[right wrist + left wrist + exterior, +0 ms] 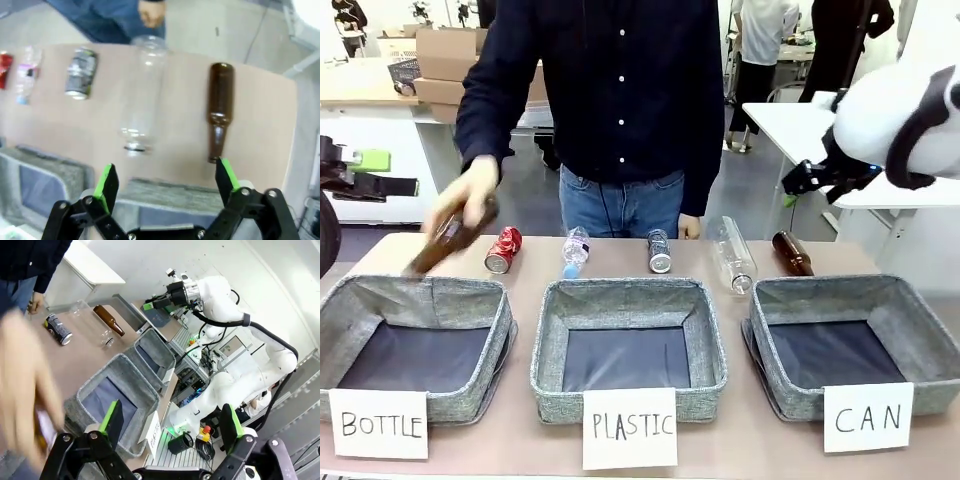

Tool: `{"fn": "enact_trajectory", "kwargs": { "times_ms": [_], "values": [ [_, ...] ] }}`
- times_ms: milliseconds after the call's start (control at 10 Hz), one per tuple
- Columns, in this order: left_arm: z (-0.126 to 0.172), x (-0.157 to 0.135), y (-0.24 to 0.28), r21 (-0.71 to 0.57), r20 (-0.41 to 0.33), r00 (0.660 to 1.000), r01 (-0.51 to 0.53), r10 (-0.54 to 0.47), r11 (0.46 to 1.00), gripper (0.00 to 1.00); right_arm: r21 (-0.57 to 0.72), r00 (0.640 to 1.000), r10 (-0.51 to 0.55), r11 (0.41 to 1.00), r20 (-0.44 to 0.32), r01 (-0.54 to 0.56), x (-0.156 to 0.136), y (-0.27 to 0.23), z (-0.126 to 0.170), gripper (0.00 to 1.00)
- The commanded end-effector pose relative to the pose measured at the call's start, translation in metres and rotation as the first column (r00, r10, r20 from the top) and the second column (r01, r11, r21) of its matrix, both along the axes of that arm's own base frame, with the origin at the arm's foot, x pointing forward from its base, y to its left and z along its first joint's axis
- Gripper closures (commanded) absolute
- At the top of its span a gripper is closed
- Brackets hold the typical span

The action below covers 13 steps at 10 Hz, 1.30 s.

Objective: Sort the can waste into the basket.
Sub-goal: Pick up the can waste from the table and place it in the right Fabric basket.

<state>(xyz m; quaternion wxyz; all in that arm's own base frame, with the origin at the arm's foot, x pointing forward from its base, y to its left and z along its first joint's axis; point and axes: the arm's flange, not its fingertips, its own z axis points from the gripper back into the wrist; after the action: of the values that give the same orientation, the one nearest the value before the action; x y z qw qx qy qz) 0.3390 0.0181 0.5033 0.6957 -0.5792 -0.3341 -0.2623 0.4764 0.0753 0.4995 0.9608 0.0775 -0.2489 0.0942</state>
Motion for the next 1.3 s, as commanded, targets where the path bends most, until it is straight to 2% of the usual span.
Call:
{"fn": "enact_trajectory", "kwargs": {
  "times_ms": [0,200,400,500,600,700,800,900,1000,1100,1200],
  "values": [
    [0.001,0.002,-0.001,-0.023,0.030,1.000,0.004,-0.004,1.000,0.00,0.069,0.987,0.060,0.996,-0.146,-0.050,0.049,0.063,0.007,0.00],
    [0.001,0.002,-0.001,-0.023,0.030,1.000,0.004,-0.004,1.000,0.00,0.132,0.947,0.151,0.984,-0.285,-0.117,0.092,0.140,-0.007,0.00],
    [0.001,0.002,-0.001,-0.023,0.030,1.000,0.004,-0.004,1.000,0.00,0.147,0.899,0.125,0.987,-0.420,-0.068,0.131,0.205,-0.053,0.00],
    [0.001,0.002,-0.001,-0.023,0.030,1.000,0.004,-0.004,1.000,0.00,0.115,0.883,0.063,0.993,-0.465,-0.011,0.148,0.225,-0.083,0.00],
    [0.001,0.002,-0.001,-0.023,0.030,1.000,0.004,-0.004,1.000,0.00,0.094,0.880,0.006,0.995,-0.475,0.044,0.160,0.234,-0.112,0.00],
    [0.001,0.002,-0.001,-0.023,0.030,1.000,0.004,-0.004,1.000,0.00,0.100,0.923,-0.046,0.991,-0.381,0.091,0.163,0.233,-0.126,0.00],
    [0.001,0.002,-0.001,-0.023,0.030,1.000,0.004,-0.004,1.000,0.00,0.134,0.887,0.084,0.991,-0.454,-0.025,0.135,0.225,-0.115,0.00],
    [0.001,0.002,-0.001,-0.023,0.030,1.000,0.004,-0.004,1.000,0.00,0.134,0.887,0.084,0.991,-0.454,-0.025,0.135,0.225,-0.115,0.00],
    [0.001,0.002,-0.001,-0.023,0.030,1.000,0.004,-0.004,1.000,0.00,0.126,0.892,0.034,0.992,-0.451,0.027,0.155,0.231,-0.145,0.00],
    [0.001,0.002,-0.001,-0.023,0.030,1.000,0.004,-0.004,1.000,0.00,0.034,0.901,-0.053,0.997,-0.431,0.075,0.164,0.236,-0.151,0.00],
    [0.001,0.002,-0.001,-0.023,0.030,1.000,0.004,-0.004,1.000,0.00,0.021,0.904,-0.074,0.996,-0.421,0.091,0.170,0.241,-0.155,0.00]
  ]
}}
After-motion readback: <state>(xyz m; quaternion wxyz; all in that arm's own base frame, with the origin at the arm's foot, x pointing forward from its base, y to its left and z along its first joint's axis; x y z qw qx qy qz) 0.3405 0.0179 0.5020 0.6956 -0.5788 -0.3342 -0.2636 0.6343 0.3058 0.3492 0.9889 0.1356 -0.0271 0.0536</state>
